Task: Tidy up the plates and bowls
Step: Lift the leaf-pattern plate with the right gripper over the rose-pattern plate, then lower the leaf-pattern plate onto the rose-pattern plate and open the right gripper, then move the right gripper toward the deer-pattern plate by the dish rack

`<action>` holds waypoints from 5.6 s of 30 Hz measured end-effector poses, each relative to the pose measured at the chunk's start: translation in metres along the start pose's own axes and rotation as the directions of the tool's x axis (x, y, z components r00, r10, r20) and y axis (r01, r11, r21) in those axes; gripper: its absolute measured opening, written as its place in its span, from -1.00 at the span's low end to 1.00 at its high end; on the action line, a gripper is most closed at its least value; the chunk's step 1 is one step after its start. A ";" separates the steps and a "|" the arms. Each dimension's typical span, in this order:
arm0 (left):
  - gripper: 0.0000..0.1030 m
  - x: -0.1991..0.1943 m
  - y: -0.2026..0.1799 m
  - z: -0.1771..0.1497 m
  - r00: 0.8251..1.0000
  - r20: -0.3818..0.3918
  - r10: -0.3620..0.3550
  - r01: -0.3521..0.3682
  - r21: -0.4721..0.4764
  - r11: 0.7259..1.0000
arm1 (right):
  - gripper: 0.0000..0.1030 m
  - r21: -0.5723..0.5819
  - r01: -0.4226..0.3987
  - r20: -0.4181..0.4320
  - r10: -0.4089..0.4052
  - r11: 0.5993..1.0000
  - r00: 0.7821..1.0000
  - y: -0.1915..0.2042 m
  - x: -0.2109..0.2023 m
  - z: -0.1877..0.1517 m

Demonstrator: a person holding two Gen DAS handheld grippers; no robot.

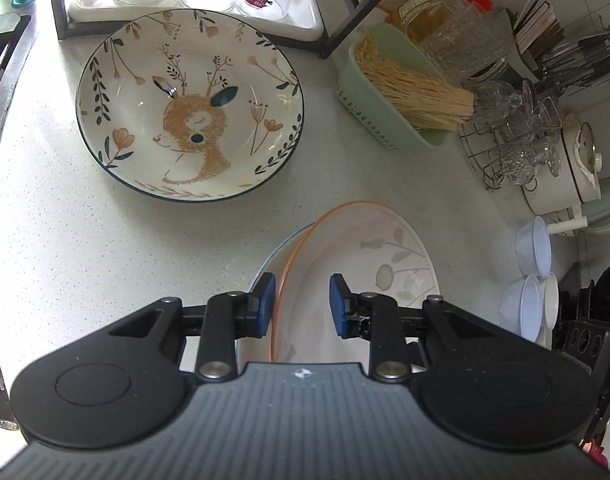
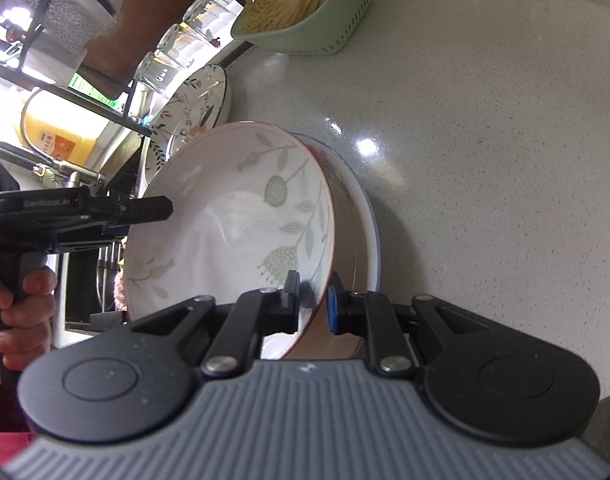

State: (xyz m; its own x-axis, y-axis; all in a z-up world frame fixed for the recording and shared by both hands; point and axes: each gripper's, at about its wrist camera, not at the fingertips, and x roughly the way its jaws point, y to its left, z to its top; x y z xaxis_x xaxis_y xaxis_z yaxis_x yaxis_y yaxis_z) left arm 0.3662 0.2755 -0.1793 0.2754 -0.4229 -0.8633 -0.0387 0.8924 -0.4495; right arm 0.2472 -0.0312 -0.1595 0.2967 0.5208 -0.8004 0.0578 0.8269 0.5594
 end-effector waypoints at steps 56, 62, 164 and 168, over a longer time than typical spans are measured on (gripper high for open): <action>-0.08 0.024 0.018 -0.017 0.988 -0.153 -0.011 -0.028 -0.251 0.968 | -0.64 -0.083 0.060 0.045 -0.056 0.995 0.997 0.002 0.001 0.010; -0.08 0.024 0.013 -0.009 0.980 -0.197 0.002 -0.045 -0.212 0.976 | -0.63 -0.104 0.066 0.054 -0.061 0.992 0.997 0.005 0.004 0.010; 0.00 -0.094 -0.219 -0.143 0.849 0.451 0.274 -0.348 0.088 0.933 | -0.64 -0.337 0.157 0.429 0.003 0.928 0.903 0.000 -0.197 -0.053; 0.00 -0.096 -0.215 -0.141 0.848 0.450 0.279 -0.351 0.082 0.933 | -0.64 -0.330 0.157 0.424 -0.002 0.931 0.906 0.000 -0.194 -0.053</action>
State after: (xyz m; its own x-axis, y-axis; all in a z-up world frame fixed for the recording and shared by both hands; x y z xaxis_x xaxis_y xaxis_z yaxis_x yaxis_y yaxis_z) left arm 0.2124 0.1016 -0.0322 0.6547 -0.0387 -0.7549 -0.0535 0.9938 -0.0974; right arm 0.1389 -0.1206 -0.0160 0.6728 0.3798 -0.6349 -0.2138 0.9214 0.3246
